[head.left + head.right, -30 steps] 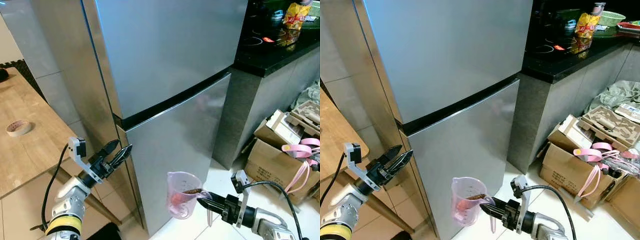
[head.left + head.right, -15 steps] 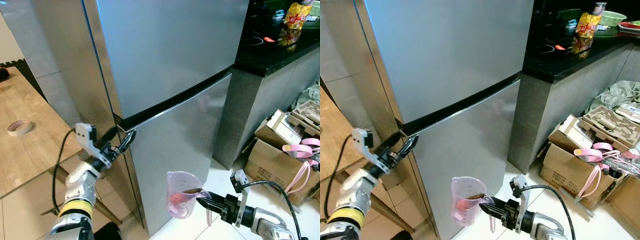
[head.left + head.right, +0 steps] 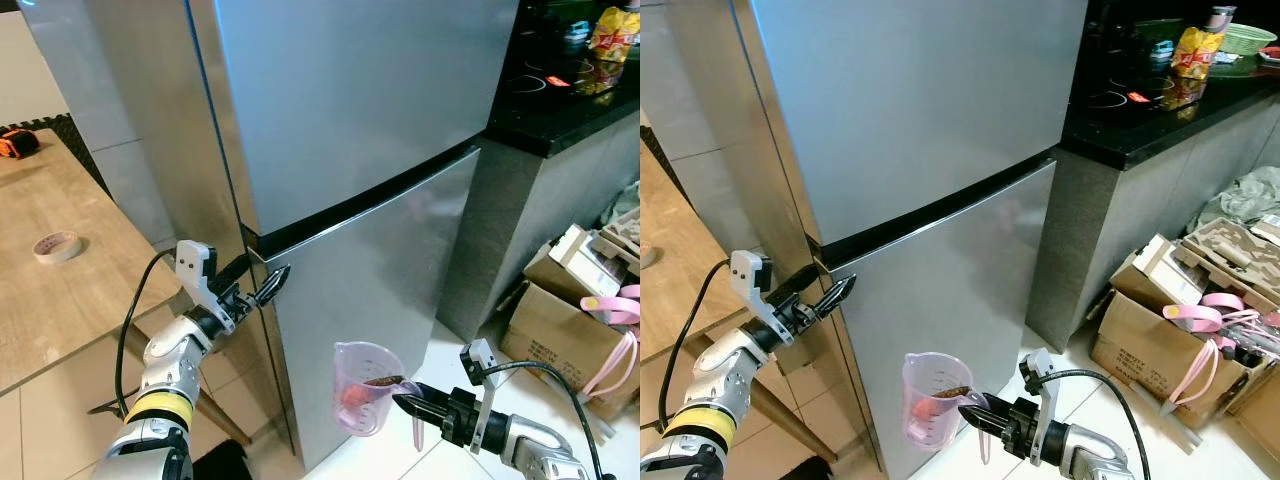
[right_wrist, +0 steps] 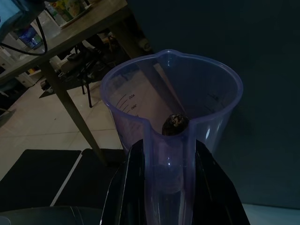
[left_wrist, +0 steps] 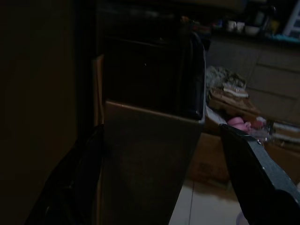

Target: Restocking fridge

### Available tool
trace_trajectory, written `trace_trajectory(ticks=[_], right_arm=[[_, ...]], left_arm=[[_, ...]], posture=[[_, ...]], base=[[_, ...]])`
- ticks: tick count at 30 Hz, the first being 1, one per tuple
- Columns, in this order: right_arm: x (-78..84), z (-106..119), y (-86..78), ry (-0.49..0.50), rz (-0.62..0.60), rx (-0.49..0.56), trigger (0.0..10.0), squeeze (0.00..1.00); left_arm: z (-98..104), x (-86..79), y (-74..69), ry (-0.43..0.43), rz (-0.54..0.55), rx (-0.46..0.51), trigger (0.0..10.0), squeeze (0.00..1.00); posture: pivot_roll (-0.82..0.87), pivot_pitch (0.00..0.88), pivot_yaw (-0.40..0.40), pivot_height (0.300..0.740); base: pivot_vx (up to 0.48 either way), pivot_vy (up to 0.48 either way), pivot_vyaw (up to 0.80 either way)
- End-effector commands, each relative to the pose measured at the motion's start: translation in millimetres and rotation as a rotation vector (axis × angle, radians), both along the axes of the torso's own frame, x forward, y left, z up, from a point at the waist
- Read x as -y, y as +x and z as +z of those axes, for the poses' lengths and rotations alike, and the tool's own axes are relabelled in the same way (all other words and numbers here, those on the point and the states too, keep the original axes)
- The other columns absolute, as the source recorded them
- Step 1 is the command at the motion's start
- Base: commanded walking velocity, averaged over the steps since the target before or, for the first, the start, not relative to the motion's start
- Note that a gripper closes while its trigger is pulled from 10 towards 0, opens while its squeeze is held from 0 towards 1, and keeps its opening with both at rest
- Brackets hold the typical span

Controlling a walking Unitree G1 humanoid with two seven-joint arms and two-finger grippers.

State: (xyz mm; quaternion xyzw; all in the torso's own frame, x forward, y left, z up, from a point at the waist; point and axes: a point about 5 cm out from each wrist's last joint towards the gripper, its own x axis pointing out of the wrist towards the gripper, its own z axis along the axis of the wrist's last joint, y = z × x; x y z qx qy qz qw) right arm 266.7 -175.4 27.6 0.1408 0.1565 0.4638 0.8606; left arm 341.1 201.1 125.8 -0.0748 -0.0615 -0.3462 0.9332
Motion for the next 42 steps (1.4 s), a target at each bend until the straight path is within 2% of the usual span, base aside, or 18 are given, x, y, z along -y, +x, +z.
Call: trace_trajectory(ticks=[1,5,14,18,24,30,32,33,35,42], right_arm=[[-1.4,3.3,2.0,0.013,-0.005,0.018,10.0,0.0],[-1.2,3.7,2.3,0.015,-0.007,0.02,10.0,0.0],[-0.8,4.0,2.1,0.019,-0.005,0.02,10.0,0.0],[-0.8,5.2,2.1,0.026,0.001,0.023,10.0,0.0],[-1.8,6.7,1.1,0.038,0.021,0.026,10.0,0.0],[-3.1,9.1,-4.0,0.064,0.089,0.025,10.0,0.0],[-4.4,11.1,-10.2,0.083,0.163,0.017,10.0,0.0],[-4.4,11.1,-10.2,0.083,0.163,0.017,10.0,0.0],[-6.5,14.0,-20.1,0.083,0.278,0.015,10.0,0.0],[-10.3,15.7,-24.9,0.073,0.349,0.009,10.0,0.0]], left_arm=[[-13.9,17.7,-5.5,0.076,-0.146,-0.06,10.0,0.0],[-19.7,29.2,-11.8,0.131,-0.25,-0.064,10.0,0.0],[-21.6,42.8,-14.1,0.117,-0.299,-0.055,10.0,0.0],[-14.8,57.6,-13.7,0.052,-0.358,-0.022,10.0,0.0],[-9.0,67.0,-13.8,0.024,-0.391,0.003,10.0,0.0],[-10.3,73.8,-15.7,0.03,-0.409,0.005,10.0,0.0],[-12.4,73.7,-17.0,0.033,-0.407,0.0,10.0,0.0],[-12.4,73.7,-17.0,0.033,-0.407,0.0,10.0,0.0],[-14.7,72.3,-18.6,0.031,-0.401,-0.008,10.0,0.0],[-14.1,73.2,-20.0,0.013,-0.403,-0.008,10.0,0.0]], posture=[[-0.1,0.0,0.027,0.74],[-0.1,0.0,0.027,0.74],[-0.1,0.0,0.028,0.74],[-0.1,0.0,0.027,0.74],[-0.1,0.0,0.027,0.74],[-0.1,0.0,0.028,0.74],[-0.1,0.0,0.028,0.74],[-0.1,0.0,0.028,0.74],[-0.1,0.0,0.028,0.74],[-0.1,0.0,0.028,0.74]], base=[[0.0,0.0,0.0],[0.0,0.0,0.0],[0.0,0.0,0.0],[0.0,0.0,0.0],[0.0,0.0,0.0],[0.0,0.0,0.0],[0.0,0.0,0.0],[0.0,0.0,0.0],[0.0,0.0,0.0],[0.0,0.0,0.0]])
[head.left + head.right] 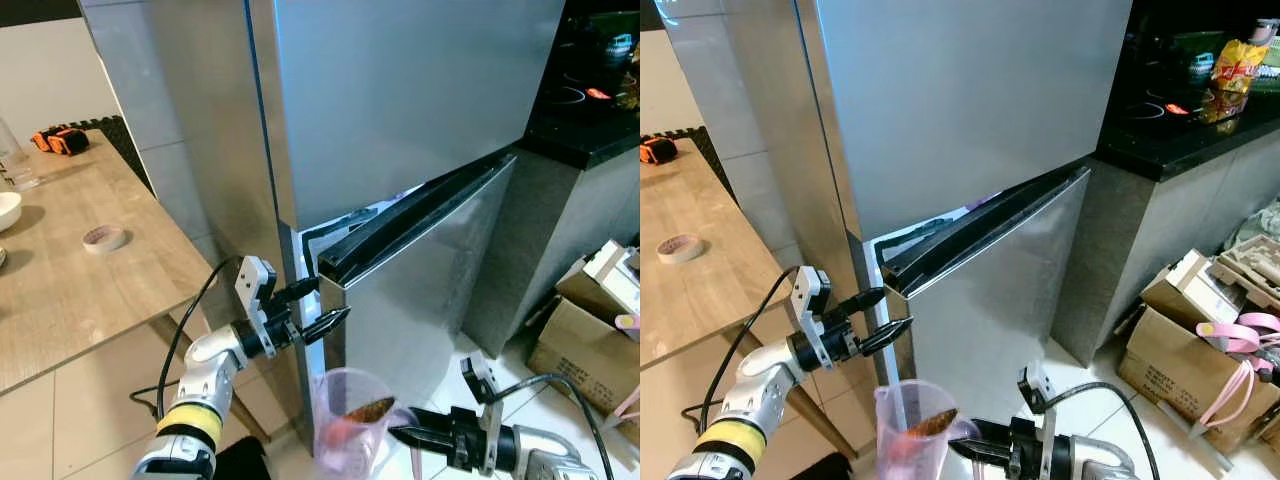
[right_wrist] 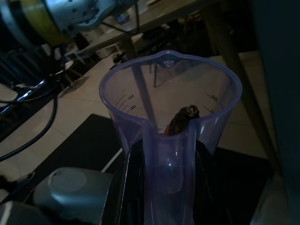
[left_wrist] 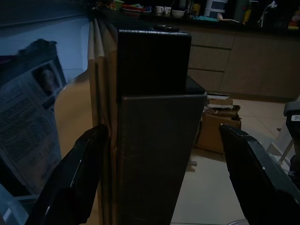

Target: Restocking fridge

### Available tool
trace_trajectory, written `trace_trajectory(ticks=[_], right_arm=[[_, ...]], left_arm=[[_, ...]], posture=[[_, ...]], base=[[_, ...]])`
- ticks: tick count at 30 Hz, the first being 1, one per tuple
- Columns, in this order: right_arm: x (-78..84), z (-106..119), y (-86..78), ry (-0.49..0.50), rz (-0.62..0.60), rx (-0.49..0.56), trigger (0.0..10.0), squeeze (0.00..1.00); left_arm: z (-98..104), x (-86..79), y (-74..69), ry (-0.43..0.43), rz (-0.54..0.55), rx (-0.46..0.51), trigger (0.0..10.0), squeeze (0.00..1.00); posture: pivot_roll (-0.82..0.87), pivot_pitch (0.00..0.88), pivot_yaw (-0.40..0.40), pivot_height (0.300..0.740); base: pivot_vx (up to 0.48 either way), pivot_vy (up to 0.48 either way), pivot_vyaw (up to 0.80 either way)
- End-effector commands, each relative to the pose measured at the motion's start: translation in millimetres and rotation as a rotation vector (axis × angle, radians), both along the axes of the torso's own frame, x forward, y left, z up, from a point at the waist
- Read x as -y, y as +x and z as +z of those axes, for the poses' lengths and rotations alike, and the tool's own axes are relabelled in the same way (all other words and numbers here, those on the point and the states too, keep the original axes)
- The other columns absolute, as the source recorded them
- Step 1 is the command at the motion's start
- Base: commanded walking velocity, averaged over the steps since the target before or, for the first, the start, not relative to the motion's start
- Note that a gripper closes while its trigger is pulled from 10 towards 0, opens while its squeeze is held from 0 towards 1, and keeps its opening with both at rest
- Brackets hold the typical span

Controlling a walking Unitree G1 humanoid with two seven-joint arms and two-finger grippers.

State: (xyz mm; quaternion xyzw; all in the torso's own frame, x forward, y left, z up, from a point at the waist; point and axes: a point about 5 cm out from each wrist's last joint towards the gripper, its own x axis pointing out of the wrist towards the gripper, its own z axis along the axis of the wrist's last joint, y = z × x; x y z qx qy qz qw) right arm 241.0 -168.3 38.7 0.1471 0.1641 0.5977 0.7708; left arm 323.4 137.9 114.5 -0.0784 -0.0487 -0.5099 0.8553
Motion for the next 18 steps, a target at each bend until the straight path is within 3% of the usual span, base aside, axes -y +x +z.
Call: trace_trajectory(ticks=[1,7,9,10,13,14,18], right_arm=[[-6.1,3.0,-2.2,-0.024,0.077,0.016,10.0,0.0],[-9.8,-2.0,-6.7,-0.095,0.136,0.01,10.0,0.0],[-10.6,-1.9,-8.1,-0.101,0.142,0.003,10.0,0.0],[-11.3,-2.1,-9.3,-0.103,0.148,-0.002,10.0,0.0],[-11.8,-2.2,-10.1,-0.104,0.152,-0.005,10.0,0.0],[-12.1,-2.4,-10.6,-0.104,0.155,-0.007,10.0,0.0],[-12.3,-3.0,-11.5,-0.11,0.16,-0.01,10.0,0.0]], left_arm=[[-1.1,13.1,-3.5,-0.013,-0.052,-0.013,10.0,0.0],[9.0,18.7,-4.9,-0.079,-0.08,0.005,10.0,0.0],[19.5,8.8,0.5,-0.127,-0.019,0.03,10.0,0.0],[30.3,-4.7,6.3,-0.196,0.055,0.05,10.0,0.0],[37.2,-14.2,9.6,-0.245,0.104,0.063,10.0,0.0],[43.8,-24.7,10.1,-0.292,0.13,0.076,10.0,0.0],[45.5,-39.1,-3.5,-0.33,0.052,0.068,10.0,0.0]], posture=[[-0.1,0.0,0.029,0.74],[-0.1,0.0,0.027,0.74],[-0.1,0.0,0.027,0.74],[-0.1,0.0,0.027,0.74],[-0.1,0.0,0.027,0.74],[-0.1,0.0,0.027,0.74],[-0.09,0.0,0.027,0.74]], base=[[0.0,0.0,0.0],[0.0,0.0,0.0],[0.0,0.0,0.0],[0.0,0.0,0.0],[0.0,0.0,0.0],[0.0,0.0,0.0],[0.0,0.0,0.0]])
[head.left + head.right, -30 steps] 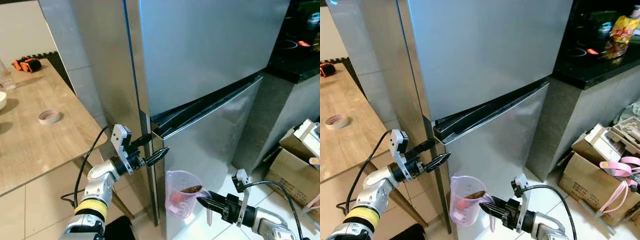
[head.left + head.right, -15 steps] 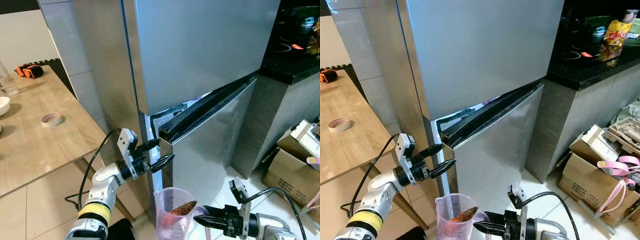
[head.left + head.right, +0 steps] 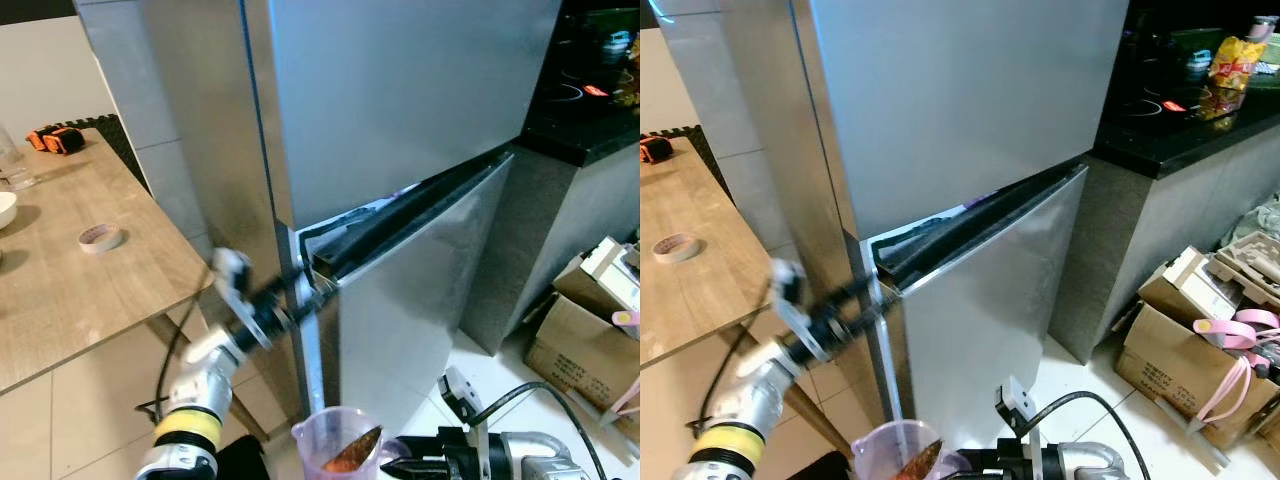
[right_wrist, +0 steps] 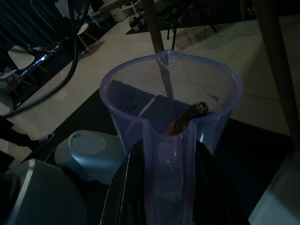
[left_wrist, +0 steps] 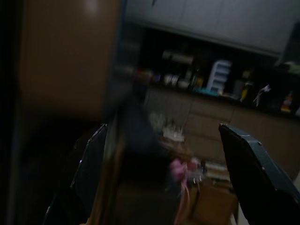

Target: Restocking fridge

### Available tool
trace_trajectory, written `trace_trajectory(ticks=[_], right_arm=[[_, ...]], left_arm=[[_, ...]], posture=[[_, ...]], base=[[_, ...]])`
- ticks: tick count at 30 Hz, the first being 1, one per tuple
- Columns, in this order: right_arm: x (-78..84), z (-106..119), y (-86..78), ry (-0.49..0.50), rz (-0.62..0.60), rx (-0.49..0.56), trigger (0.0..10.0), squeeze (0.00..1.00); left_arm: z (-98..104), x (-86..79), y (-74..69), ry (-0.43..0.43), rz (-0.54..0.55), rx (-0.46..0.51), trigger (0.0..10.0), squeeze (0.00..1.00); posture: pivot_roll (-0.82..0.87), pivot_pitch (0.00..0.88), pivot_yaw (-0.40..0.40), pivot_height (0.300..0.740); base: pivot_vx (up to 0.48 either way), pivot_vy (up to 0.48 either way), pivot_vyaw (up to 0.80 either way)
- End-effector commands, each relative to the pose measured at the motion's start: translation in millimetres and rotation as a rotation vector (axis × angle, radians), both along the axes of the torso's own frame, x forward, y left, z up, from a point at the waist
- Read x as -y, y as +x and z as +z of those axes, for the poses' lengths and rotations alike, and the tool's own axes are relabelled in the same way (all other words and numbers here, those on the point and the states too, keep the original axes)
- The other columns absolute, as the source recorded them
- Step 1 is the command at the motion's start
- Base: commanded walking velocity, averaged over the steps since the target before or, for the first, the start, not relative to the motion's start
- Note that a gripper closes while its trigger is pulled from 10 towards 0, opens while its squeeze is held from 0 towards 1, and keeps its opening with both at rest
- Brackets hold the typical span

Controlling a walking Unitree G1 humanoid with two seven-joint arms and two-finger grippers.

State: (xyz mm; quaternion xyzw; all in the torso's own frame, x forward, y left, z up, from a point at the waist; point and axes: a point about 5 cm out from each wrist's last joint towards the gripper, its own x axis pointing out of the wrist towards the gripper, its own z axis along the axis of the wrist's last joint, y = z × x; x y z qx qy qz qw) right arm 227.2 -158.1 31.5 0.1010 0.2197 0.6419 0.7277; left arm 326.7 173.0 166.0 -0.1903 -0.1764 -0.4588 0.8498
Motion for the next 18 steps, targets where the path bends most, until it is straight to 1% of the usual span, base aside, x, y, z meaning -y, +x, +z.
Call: trace_trajectory(ticks=[1,2,4,5,6,7,8,9,10,11,12,13,15,16,17,18], right_arm=[[-2.1,4.1,2.4,-0.002,0.011,0.022,10.0,0.0],[-2.1,4.1,2.4,-0.002,0.011,0.022,10.0,0.0],[-2.3,4.2,2.9,-0.006,0.012,0.024,10.0,0.0],[-2.2,4.2,3.1,-0.008,0.011,0.025,10.0,0.0],[-2.2,4.2,3.1,-0.008,0.011,0.025,10.0,0.0],[-2.2,4.2,3.1,-0.009,0.011,0.025,10.0,0.0],[-2.2,4.2,3.1,-0.009,0.011,0.025,10.0,0.0],[-1.9,4.4,3.2,-0.01,0.009,0.025,10.0,0.0],[-1.9,4.4,3.2,-0.01,0.009,0.025,10.0,0.0],[-1.6,4.6,3.3,-0.011,0.007,0.024,10.0,0.0],[-1.6,4.6,3.3,-0.011,0.007,0.024,10.0,0.0],[-1.4,4.6,3.3,-0.013,0.005,0.024,10.0,0.0],[-1.4,4.6,3.3,-0.013,0.005,0.024,10.0,0.0],[-1.0,4.8,3.7,-0.014,0.003,0.023,10.0,0.0],[-0.6,4.9,4.0,-0.016,0.001,0.024,10.0,0.0],[-0.6,4.9,4.0,-0.016,0.001,0.024,10.0,0.0]], left_arm=[[-13.1,-7.7,-14.2,0.019,-0.086,-0.047,10.0,0.0],[-13.1,-7.7,-14.2,0.019,-0.086,-0.047,10.0,0.0],[-31.0,-14.4,-28.4,0.061,-0.147,-0.117,10.0,0.0],[-36.6,-16.2,-32.2,0.073,-0.157,-0.138,10.0,0.0],[-36.6,-16.2,-32.2,0.073,-0.157,-0.138,10.0,0.0],[-43.1,-20.0,-34.2,0.074,-0.141,-0.163,10.0,0.0],[-43.1,-20.0,-34.2,0.074,-0.141,-0.163,10.0,0.0],[-48.3,-24.1,-34.8,0.062,-0.112,-0.187,10.0,0.0],[-48.3,-24.1,-34.8,0.062,-0.112,-0.187,10.0,0.0],[-55.4,-28.6,-34.4,0.057,-0.061,-0.216,10.0,0.0],[-55.4,-28.6,-34.4,0.057,-0.061,-0.216,10.0,0.0],[-62.5,-33.5,-32.9,0.042,0.007,-0.254,10.0,0.0],[-62.5,-33.5,-32.9,0.042,0.007,-0.254,10.0,0.0],[-68.2,-37.6,-31.5,0.03,0.069,-0.284,10.0,0.0],[-72.9,-42.1,-30.1,0.0,0.131,-0.315,10.0,0.0],[-72.9,-42.1,-30.1,0.0,0.131,-0.315,10.0,0.0]], posture=[[-0.09,0.0,0.028,0.74],[-0.09,0.0,0.028,0.74],[-0.09,0.0,0.027,0.74],[-0.09,0.0,0.027,0.74],[-0.09,0.0,0.027,0.74],[-0.09,0.0,0.027,0.74],[-0.09,0.0,0.027,0.74],[-0.08,0.0,0.024,0.74],[-0.08,0.0,0.024,0.74],[-0.08,0.0,0.024,0.74],[-0.08,0.0,0.024,0.74],[-0.08,0.0,0.024,0.74],[-0.08,0.0,0.024,0.74],[-0.08,0.0,0.023,0.74],[-0.08,0.0,0.023,0.74],[-0.08,0.0,0.023,0.74]], base=[[0.0,0.0,0.0],[0.0,0.0,0.0],[0.0,0.0,0.0],[0.0,0.0,0.0],[0.0,0.0,0.0],[0.0,0.0,0.0],[0.0,0.0,0.0],[0.0,0.0,0.0],[0.0,0.0,0.0],[0.0,0.0,0.0],[0.0,0.0,0.0],[0.0,0.0,0.0],[0.0,0.0,0.0],[0.0,0.0,0.0],[0.0,0.0,0.0],[0.0,0.0,0.0]])
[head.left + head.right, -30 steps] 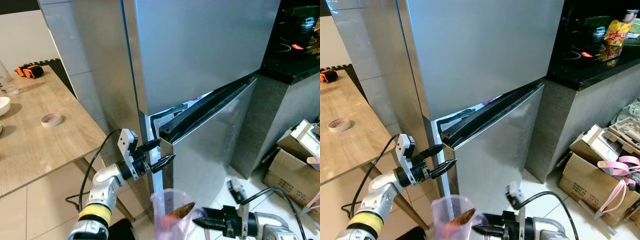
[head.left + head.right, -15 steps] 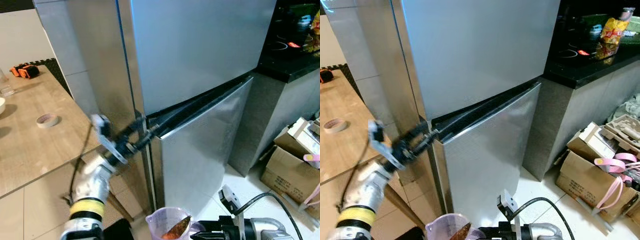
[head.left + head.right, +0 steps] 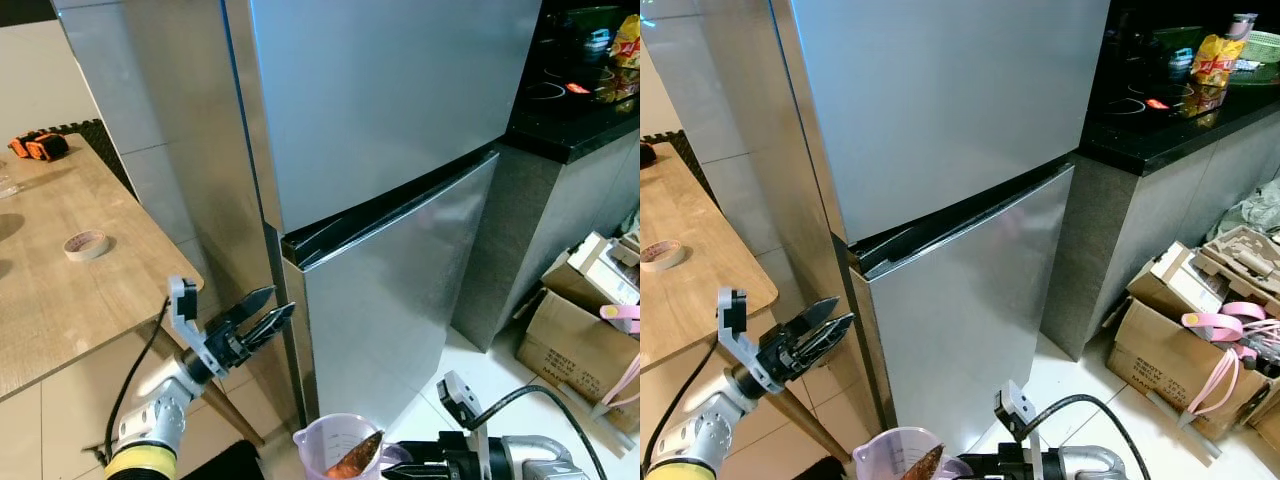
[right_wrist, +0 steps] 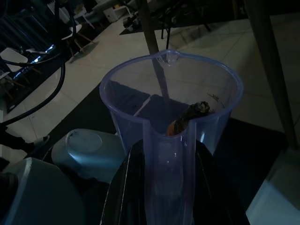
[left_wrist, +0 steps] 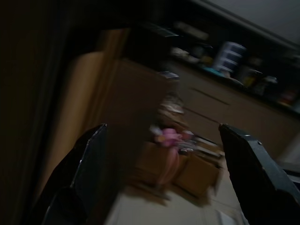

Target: Restocking fridge

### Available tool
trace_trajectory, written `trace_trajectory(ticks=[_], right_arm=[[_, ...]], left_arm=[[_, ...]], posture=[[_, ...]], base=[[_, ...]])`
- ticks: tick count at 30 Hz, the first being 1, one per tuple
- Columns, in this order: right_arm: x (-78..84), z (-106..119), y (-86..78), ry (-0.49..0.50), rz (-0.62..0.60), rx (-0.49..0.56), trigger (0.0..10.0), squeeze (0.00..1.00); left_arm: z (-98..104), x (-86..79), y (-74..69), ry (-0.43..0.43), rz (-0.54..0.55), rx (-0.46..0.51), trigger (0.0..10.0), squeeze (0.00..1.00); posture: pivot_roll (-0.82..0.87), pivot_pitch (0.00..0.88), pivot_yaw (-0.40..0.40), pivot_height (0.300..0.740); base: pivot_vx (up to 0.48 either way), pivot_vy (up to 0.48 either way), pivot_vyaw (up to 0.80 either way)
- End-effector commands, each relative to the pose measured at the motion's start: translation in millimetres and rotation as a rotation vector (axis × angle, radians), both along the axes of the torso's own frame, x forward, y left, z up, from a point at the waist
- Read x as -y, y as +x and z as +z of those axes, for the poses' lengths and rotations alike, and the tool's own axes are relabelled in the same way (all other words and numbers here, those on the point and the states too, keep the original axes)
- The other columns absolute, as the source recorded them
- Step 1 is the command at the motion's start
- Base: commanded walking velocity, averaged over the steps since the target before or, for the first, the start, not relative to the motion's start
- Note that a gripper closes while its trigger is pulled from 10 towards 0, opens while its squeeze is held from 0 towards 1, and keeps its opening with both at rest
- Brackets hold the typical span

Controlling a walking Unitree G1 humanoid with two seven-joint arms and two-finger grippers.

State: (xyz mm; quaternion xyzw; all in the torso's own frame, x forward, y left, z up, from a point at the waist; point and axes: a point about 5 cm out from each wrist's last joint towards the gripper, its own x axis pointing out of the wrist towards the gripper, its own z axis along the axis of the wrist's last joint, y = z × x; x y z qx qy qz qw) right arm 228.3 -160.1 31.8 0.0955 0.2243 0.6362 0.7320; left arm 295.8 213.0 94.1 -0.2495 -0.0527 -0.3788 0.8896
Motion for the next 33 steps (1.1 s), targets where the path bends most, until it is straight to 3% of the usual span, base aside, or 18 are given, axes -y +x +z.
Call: trace_trajectory(ticks=[1,2,3,4,5,10,13,22,23,24,25,33], right_arm=[[-2.5,4.6,3.3,0.002,0.009,0.022,10.0,0.0],[-2.2,4.6,3.5,0.0,0.007,0.022,10.0,0.0],[-2.2,4.8,3.9,0.001,0.005,0.023,10.0,0.0],[-2.2,4.8,3.9,0.001,0.005,0.023,10.0,0.0],[-1.9,4.9,4.4,0.0,0.002,0.023,10.0,0.0],[-1.4,5.2,5.2,-0.002,-0.002,0.025,10.0,0.0],[-1.0,5.8,6.4,-0.003,-0.012,0.028,10.0,0.0],[-4.8,5.9,6.9,0.004,-0.012,0.031,10.0,0.0],[-5.9,6.0,6.6,0.006,-0.01,0.031,10.0,0.0],[-6.6,6.1,6.4,0.008,-0.009,0.031,10.0,0.0],[-7.2,6.1,6.2,0.009,-0.008,0.031,10.0,0.0],[-4.3,6.2,5.3,0.01,-0.016,0.031,10.0,0.0]], left_arm=[[-4.7,-7.6,1.5,-0.026,0.089,-0.039,10.0,0.0],[-7.5,-12.3,0.8,-0.056,0.132,-0.063,10.0,0.0],[-10.4,-16.7,-0.1,-0.075,0.171,-0.087,6.2,0.0],[-10.4,-16.7,-0.1,-0.075,0.171,-0.087,6.2,0.0],[-14.5,-19.2,-0.9,-0.079,0.204,-0.111,0.0,0.0],[-20.2,-18.9,0.2,-0.075,0.255,-0.142,0.0,0.0],[-22.9,3.1,9.4,-0.05,0.276,-0.141,0.0,0.0],[-19.2,41.7,29.8,-0.017,0.284,-0.167,0.0,0.0],[-17.5,46.9,33.7,0.003,0.293,-0.172,1.8,0.0],[-16.2,49.9,36.1,0.019,0.301,-0.174,6.5,0.0],[-14.3,52.4,39.5,0.045,0.316,-0.176,10.0,0.0],[-3.8,52.9,50.1,0.096,0.366,-0.151,10.0,0.0]], posture=[[-0.08,0.0,0.023,0.74],[-0.08,0.0,0.024,0.74],[-0.08,0.0,0.021,0.74],[-0.08,0.0,0.021,0.74],[-0.08,0.0,0.02,0.74],[-0.08,0.0,0.02,0.74],[-0.08,0.0,0.02,0.74],[-0.09,0.0,0.024,0.74],[-0.09,0.0,0.025,0.74],[-0.09,0.0,0.025,0.74],[-0.09,0.0,0.027,0.74],[-0.09,0.0,0.028,0.74]], base=[[0.0,0.0,0.0],[0.0,0.0,0.0],[0.0,0.0,0.0],[0.0,0.0,0.0],[0.0,0.0,0.0],[0.0,0.0,0.0],[0.0,0.0,0.0],[0.0,0.0,0.0],[0.0,0.0,0.0],[0.0,0.0,0.0],[0.0,0.0,0.0],[0.0,0.0,0.0]])
